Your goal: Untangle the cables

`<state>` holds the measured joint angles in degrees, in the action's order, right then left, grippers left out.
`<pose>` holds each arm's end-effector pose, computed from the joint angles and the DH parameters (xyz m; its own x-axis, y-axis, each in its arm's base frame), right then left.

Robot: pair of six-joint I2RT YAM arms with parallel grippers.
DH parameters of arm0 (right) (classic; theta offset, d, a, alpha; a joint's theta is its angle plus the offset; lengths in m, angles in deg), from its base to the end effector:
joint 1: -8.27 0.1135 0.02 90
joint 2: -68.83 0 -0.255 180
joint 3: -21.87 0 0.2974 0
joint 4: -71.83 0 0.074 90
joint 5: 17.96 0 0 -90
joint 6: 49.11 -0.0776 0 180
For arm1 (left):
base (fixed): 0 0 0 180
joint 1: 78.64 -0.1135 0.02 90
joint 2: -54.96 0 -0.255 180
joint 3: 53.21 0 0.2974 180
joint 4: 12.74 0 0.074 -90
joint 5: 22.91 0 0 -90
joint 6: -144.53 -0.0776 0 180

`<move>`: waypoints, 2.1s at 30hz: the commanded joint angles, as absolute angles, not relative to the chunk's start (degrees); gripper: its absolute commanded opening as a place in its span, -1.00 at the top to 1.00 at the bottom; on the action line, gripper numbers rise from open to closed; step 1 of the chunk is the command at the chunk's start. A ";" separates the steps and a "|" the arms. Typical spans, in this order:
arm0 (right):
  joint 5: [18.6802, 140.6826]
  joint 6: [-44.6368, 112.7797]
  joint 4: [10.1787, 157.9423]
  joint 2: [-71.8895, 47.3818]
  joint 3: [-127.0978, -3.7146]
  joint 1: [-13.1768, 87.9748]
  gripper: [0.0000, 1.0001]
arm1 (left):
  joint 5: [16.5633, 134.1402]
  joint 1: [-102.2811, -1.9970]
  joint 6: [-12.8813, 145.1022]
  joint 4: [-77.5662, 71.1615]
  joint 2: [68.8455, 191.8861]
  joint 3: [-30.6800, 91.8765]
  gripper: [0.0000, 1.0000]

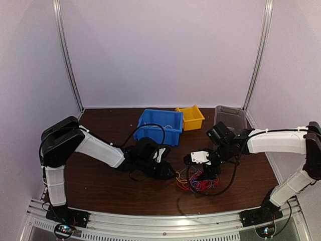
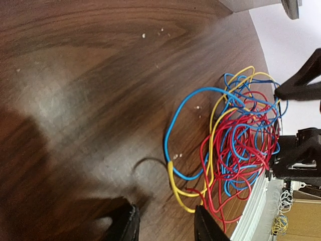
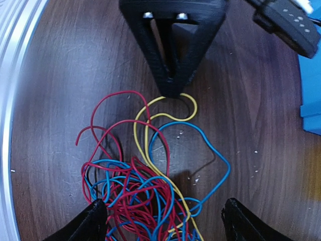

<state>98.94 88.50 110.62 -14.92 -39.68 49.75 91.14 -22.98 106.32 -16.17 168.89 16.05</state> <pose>0.2293 0.2495 0.1294 0.1160 -0.7766 -0.6192 -0.9930 -0.0754 -0.0914 0.2243 -0.3843 0.0420 -0.9583 0.1307 -0.2540 0.2811 0.5898 -0.7570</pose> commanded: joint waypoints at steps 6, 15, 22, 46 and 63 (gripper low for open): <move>97.86 88.29 107.75 -16.60 -36.55 52.01 -0.62 | 95.67 -23.36 105.73 -18.21 174.32 21.49 0.34; 96.21 88.08 105.29 -18.27 -34.69 52.03 -0.60 | 95.16 -23.36 105.44 -16.78 174.67 22.32 0.67; 95.51 88.08 105.25 -20.82 -34.97 52.04 -0.28 | 94.37 -23.36 104.30 -16.64 173.51 22.02 1.00; 93.88 87.57 107.28 -26.49 -36.90 51.95 0.45 | 69.23 -32.93 90.66 4.85 140.93 14.26 1.00; 98.43 85.88 114.03 -19.19 -42.06 51.94 -0.05 | 67.90 -33.29 84.33 9.21 138.85 16.21 1.00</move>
<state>96.25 86.84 108.37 -24.38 -38.39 51.67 63.82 -33.01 86.65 11.48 138.31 16.05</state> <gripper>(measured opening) 0.468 0.011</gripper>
